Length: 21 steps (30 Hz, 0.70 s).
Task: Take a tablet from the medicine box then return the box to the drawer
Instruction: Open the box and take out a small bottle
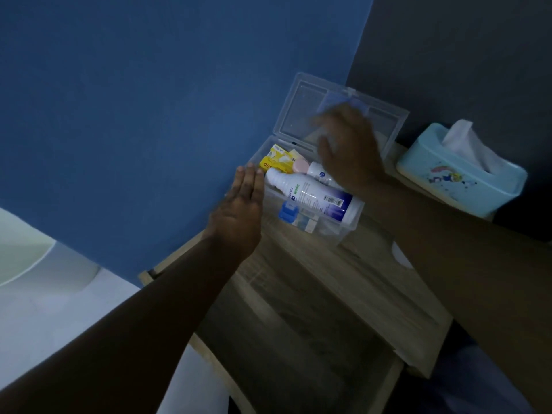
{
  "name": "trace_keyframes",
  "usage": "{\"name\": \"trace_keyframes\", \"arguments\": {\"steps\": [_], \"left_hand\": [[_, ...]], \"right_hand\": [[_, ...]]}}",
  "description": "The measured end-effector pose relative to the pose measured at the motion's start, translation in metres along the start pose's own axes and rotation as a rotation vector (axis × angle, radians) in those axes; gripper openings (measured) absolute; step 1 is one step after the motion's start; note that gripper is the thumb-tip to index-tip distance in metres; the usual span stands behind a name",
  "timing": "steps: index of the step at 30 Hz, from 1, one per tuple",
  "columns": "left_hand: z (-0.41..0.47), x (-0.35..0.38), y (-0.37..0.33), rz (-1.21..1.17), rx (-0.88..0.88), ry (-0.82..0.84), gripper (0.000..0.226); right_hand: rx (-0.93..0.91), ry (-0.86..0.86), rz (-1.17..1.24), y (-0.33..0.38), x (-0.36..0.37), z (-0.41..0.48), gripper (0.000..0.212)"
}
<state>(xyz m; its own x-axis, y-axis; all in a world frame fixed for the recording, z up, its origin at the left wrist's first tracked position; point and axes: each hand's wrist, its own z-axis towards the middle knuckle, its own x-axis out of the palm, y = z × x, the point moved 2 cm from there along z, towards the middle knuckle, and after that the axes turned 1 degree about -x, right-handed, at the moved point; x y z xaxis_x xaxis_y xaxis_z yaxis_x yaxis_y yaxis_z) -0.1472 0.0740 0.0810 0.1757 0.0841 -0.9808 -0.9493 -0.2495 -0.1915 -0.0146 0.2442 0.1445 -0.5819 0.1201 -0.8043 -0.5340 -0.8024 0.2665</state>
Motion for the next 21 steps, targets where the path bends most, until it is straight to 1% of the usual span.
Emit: {"name": "trace_keyframes", "arguments": {"steps": [1,2,3,4,8,10,13,16,19,20,21], "left_hand": [[0.0,0.0,0.0,0.003,0.004,0.0,0.083],[0.0,0.0,0.001,0.004,0.004,0.001,0.084],[0.001,0.001,0.001,0.003,0.004,0.0,0.084],[0.001,0.001,0.002,-0.003,0.002,0.001,0.084],[0.001,0.001,0.001,0.001,0.008,-0.005,0.083],[0.002,0.001,0.0,0.02,0.005,0.013,0.083],[0.005,0.0,0.001,0.035,0.001,0.024,0.086],[-0.003,-0.011,-0.005,0.041,0.026,0.004,0.091],[-0.009,-0.011,0.0,0.078,0.019,-0.018,0.1],[-0.012,-0.007,0.002,0.069,0.015,-0.023,0.102],[-0.016,-0.004,0.003,0.007,0.016,-0.027,0.101]], "right_hand": [[-0.049,0.173,0.063,0.004,0.005,0.003,0.035],[-0.047,0.347,0.094,0.006,0.01,0.006,0.031],[-0.02,0.476,0.091,0.007,0.014,0.008,0.028],[0.0,0.535,0.076,0.007,0.017,0.011,0.026],[-0.004,0.549,0.068,0.003,0.022,0.021,0.021],[0.011,0.537,0.05,0.005,0.023,0.021,0.023],[0.049,0.419,0.126,0.011,0.014,0.022,0.027],[0.088,0.316,0.228,0.02,-0.022,0.021,0.029],[0.07,0.337,0.238,0.026,-0.047,0.01,0.029],[0.074,0.345,0.235,0.027,-0.052,0.004,0.029],[0.095,0.356,0.235,0.026,-0.055,-0.001,0.028]]}}
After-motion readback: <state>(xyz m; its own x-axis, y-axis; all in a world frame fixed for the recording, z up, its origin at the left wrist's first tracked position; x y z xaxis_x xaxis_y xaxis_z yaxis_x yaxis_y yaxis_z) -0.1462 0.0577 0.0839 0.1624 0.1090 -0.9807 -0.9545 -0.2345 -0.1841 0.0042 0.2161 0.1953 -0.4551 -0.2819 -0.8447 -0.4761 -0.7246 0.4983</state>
